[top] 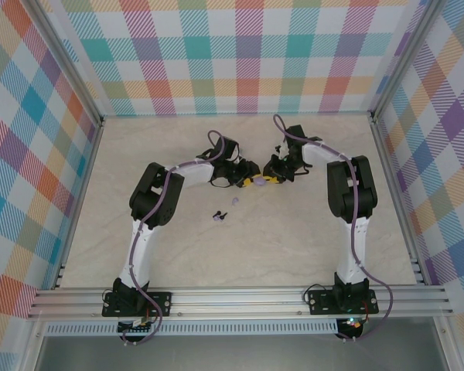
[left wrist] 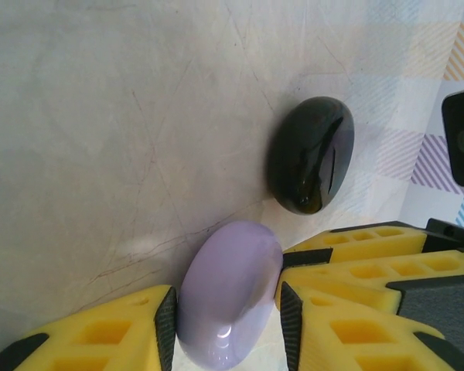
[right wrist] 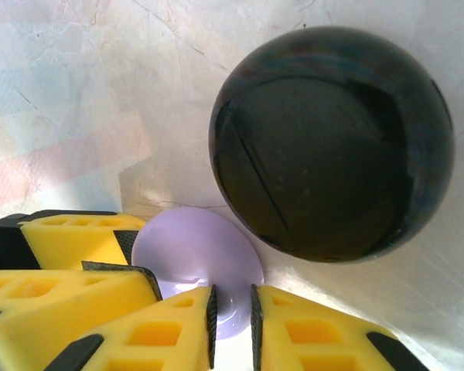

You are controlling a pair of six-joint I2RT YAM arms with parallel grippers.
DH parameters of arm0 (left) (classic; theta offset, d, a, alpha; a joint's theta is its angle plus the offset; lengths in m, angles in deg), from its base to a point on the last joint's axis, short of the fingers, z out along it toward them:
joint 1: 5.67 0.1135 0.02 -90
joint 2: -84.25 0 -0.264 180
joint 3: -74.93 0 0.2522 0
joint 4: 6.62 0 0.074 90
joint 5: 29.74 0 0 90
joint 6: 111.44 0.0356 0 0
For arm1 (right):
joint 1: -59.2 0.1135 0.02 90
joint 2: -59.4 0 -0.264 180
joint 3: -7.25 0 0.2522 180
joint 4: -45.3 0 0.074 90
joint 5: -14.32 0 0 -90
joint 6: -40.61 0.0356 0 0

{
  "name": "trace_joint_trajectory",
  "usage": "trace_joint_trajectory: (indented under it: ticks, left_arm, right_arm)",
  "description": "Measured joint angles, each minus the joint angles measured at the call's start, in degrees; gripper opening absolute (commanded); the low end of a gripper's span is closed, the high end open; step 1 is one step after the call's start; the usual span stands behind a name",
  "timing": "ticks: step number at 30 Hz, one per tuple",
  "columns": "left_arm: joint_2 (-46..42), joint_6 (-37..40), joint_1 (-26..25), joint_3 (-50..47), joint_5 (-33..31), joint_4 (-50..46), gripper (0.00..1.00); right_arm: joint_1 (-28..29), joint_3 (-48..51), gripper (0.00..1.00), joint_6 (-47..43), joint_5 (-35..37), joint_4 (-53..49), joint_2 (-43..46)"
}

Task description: Insert the wireless bluetooth earbuds into the charging case

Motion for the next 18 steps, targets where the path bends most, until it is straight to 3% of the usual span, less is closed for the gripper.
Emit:
trace_joint_trajectory:
  ticks: [4,13,18]
  left_arm:
    - [0.0,-1.7,0.0,-0.3,0.0,1.7,0.4]
    - [0.0,-3.5,-0.4,-1.0,0.0,3.8,0.18]
    - [0.0,-3.2,-0.7,-1.4,0.0,4.5,0.16]
  right_arm:
    - [-0.2,0.2,0.21,0.4,-0.7,0.7,0.0]
    - [-0.6,1.2,0.22,1.2,-1.8,1.9,0.1]
    - [-0.9,4.1,0.26,1.4,-1.8,3.1,2.1]
